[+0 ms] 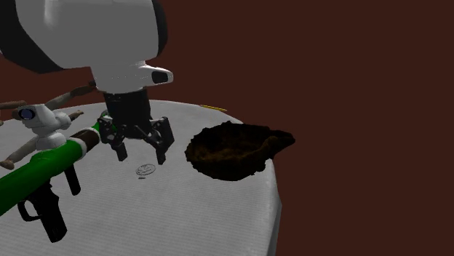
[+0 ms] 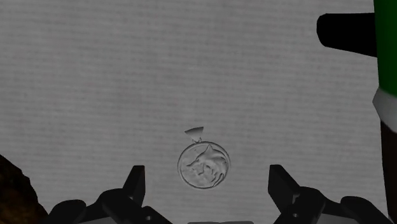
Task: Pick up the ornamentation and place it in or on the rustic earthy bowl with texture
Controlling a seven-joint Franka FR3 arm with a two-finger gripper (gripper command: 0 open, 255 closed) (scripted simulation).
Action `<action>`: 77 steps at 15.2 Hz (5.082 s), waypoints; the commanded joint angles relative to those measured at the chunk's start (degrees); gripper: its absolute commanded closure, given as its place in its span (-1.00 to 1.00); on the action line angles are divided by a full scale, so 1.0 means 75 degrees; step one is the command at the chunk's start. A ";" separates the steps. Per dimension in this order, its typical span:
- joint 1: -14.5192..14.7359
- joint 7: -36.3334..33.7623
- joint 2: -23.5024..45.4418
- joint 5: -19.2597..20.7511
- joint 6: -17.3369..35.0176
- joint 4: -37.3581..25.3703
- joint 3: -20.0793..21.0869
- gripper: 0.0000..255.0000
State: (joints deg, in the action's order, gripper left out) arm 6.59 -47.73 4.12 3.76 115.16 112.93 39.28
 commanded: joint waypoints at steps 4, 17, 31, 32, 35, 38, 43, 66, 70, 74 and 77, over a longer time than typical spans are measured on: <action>0.0013 -0.0072 0.0148 0.0117 0.0354 0.0241 -0.0013 -1.00; 0.0006 -0.0053 0.0117 0.0095 0.0335 0.0245 -0.0014 1.00; -0.0042 0.0145 -0.0235 -0.0175 -0.0714 -0.0539 -0.0005 1.00; -0.0045 0.0158 -0.0258 -0.0192 -0.0813 -0.0620 -0.0006 1.00; -0.0052 0.0191 -0.0315 -0.0233 -0.1112 -0.0876 -0.0009 1.00; -0.0056 0.0214 -0.0353 -0.0261 -0.1414 -0.1148 -0.0010 1.00; -0.0056 0.0231 -0.0373 -0.0278 -0.1924 -0.1642 -0.0009 1.00; -0.1143 0.3229 -0.2442 -0.1193 -0.2750 -0.0676 -0.1721 1.00; -0.1332 0.3862 -0.2700 -0.1192 -0.2659 -0.0316 -0.2143 1.00; -0.1315 0.3874 -0.2743 -0.1218 -0.2249 0.0136 -0.2126 1.00; -0.1303 0.3878 -0.2757 -0.1233 -0.1942 0.0456 -0.2108 1.00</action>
State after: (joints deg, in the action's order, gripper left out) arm -3.21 -18.65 -16.55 -5.45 99.76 115.54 23.42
